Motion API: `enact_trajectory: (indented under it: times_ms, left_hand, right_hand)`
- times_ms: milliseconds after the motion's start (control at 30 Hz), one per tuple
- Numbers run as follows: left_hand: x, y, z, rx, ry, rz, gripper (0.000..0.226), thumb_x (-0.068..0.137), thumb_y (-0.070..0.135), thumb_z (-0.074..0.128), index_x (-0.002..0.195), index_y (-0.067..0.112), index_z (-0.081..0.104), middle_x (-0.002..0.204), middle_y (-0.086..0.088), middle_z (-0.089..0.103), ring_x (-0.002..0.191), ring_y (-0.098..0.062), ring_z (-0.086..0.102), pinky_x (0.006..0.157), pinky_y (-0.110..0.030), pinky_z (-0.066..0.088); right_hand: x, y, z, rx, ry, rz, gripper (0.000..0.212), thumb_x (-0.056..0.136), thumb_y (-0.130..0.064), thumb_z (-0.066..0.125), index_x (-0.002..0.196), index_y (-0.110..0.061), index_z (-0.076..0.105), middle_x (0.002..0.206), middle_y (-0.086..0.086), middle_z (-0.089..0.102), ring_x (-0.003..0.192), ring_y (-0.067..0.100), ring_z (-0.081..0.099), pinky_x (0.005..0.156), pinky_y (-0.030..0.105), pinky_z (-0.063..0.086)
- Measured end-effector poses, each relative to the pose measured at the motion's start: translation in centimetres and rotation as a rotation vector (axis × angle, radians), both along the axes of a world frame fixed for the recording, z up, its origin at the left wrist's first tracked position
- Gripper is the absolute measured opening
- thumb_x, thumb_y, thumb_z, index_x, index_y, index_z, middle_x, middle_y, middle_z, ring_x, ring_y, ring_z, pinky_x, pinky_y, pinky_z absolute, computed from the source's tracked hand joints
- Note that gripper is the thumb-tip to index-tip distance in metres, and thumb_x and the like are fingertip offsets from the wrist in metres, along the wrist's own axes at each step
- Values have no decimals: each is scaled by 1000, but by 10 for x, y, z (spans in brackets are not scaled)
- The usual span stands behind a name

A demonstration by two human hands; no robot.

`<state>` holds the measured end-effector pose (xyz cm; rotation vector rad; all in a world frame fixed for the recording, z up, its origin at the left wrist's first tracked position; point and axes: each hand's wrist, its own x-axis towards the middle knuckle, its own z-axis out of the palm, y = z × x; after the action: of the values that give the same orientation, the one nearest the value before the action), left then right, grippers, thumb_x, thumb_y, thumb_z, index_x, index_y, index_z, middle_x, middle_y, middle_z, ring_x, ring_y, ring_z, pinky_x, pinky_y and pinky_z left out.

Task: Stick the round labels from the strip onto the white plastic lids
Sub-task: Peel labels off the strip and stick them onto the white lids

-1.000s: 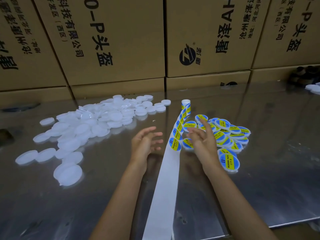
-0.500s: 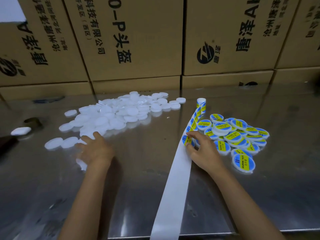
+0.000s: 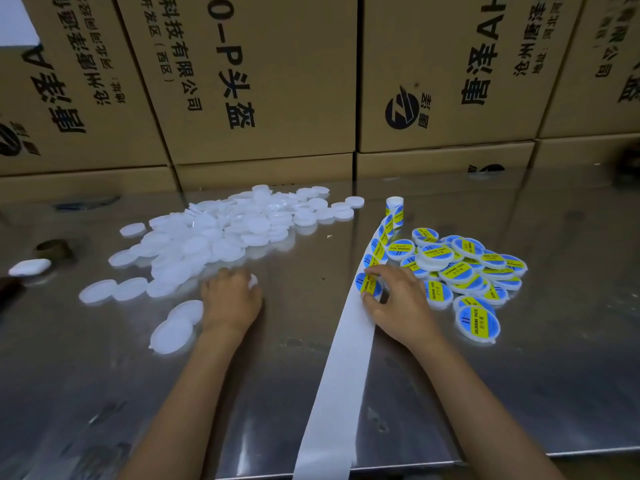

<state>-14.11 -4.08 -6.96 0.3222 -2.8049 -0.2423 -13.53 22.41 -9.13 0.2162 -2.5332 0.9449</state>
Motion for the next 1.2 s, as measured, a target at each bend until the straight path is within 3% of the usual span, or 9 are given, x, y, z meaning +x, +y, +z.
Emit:
enact_trajectory:
  times_ms: [100, 267, 367, 467, 567, 667, 733, 900, 1200]
  left_hand:
    - [-6, 26, -4, 172, 70, -194, 32, 96, 26, 56, 120, 7, 64, 117, -20, 64, 113, -37, 57, 99, -41, 43]
    - [-15, 73, 11, 850, 133, -299, 27, 103, 31, 47, 122, 24, 64, 119, -2, 67, 114, -21, 59, 96, -30, 45]
    - [-20, 95, 22, 1398, -24, -282, 29, 105, 29, 34, 112, 29, 62, 94, -7, 74, 89, -22, 62, 71, -31, 51]
    - [-22, 107, 22, 1639, -87, -324, 36, 106, 32, 33, 123, 16, 60, 88, -13, 73, 74, -21, 64, 62, -29, 53]
    - [-24, 115, 18, 1753, -133, -337, 40, 107, 38, 34, 129, 12, 55, 101, -18, 69, 85, -27, 70, 72, -31, 61]
    - [-26, 119, 15, 1770, -161, -343, 44, 106, 38, 39, 137, 8, 49, 110, -21, 66, 99, -33, 68, 91, -42, 56]
    - [-27, 119, 14, 1753, -185, -363, 47, 106, 37, 40, 143, 8, 45, 117, -23, 65, 100, -32, 68, 94, -48, 55]
    - [-26, 121, 12, 1723, -242, -393, 48, 106, 37, 39, 147, 12, 42, 128, -26, 63, 94, -27, 69, 89, -44, 57]
    - [-25, 116, 9, 1677, -274, -380, 43, 106, 36, 41, 139, 10, 49, 112, -21, 65, 84, -24, 70, 71, -31, 60]
  right_hand:
    - [-1, 1, -4, 72, -40, -19, 43, 83, -30, 69, 125, -26, 61, 117, -6, 61, 120, 17, 48, 103, 31, 25]
    - [-2, 0, -4, 107, -46, -60, 46, 81, -41, 69, 124, -28, 62, 120, -9, 61, 124, 12, 45, 115, 35, 17]
    - [-3, -2, -4, 125, -20, -82, 23, 85, -47, 63, 101, -31, 69, 97, -15, 62, 114, 8, 50, 113, 39, 21]
    - [-4, -2, -3, 117, -2, -68, 17, 90, -40, 60, 79, -29, 67, 75, -20, 55, 105, 8, 52, 111, 40, 24]
    - [-4, 0, -2, 124, -1, -53, 5, 85, -35, 69, 87, -31, 71, 85, -21, 59, 109, 5, 50, 113, 39, 20]
    - [-2, 3, -1, 113, -21, -28, 18, 82, -38, 73, 99, -34, 69, 90, -23, 55, 112, 3, 47, 115, 35, 15]
    - [0, 4, 0, 118, -35, -16, 25, 82, -39, 73, 106, -37, 68, 87, -25, 51, 114, 3, 45, 114, 32, 13]
    - [2, 4, 5, 127, -74, 9, 26, 84, -37, 73, 109, -38, 70, 82, -24, 47, 112, 8, 44, 112, 35, 19]
    - [5, -2, 3, 55, -33, -4, 16, 81, -27, 71, 84, -40, 63, 70, -24, 44, 103, 6, 44, 107, 30, 17]
